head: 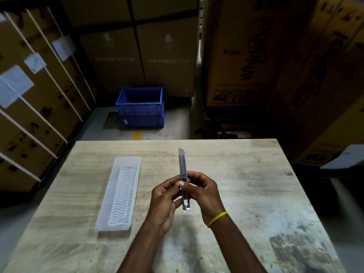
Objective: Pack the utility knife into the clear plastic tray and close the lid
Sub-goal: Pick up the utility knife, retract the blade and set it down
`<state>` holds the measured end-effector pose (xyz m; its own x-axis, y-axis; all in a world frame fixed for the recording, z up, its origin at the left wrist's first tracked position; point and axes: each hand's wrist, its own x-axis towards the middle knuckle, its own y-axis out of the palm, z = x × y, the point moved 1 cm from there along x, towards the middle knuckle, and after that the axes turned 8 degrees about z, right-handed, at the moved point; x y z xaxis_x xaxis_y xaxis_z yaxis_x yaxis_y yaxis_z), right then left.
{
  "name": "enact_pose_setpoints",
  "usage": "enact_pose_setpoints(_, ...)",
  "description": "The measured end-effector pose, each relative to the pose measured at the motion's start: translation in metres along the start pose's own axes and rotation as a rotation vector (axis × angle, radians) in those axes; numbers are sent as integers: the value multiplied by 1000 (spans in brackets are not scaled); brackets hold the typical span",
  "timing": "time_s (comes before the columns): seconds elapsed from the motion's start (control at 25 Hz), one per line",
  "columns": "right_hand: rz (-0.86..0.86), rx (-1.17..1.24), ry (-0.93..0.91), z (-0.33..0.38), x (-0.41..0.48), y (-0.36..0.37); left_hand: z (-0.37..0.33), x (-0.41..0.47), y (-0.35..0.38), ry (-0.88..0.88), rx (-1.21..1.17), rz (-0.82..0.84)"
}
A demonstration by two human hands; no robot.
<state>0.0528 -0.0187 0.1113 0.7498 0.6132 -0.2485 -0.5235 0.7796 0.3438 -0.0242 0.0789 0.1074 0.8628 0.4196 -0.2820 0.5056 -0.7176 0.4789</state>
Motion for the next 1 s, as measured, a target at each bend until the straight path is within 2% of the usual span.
enact_pose_setpoints(0.48,83,11,142,-19,-3,24,-11,2,-30,-5,-87,-111)
enact_pose_setpoints(0.72,-7,-16,246,-20,-5,25,-14,5,-32,42,-80,-143)
enact_pose_setpoints(1.0,-167,-80,211,-19,-2,-7,-13,10,-50,96,-113,-299)
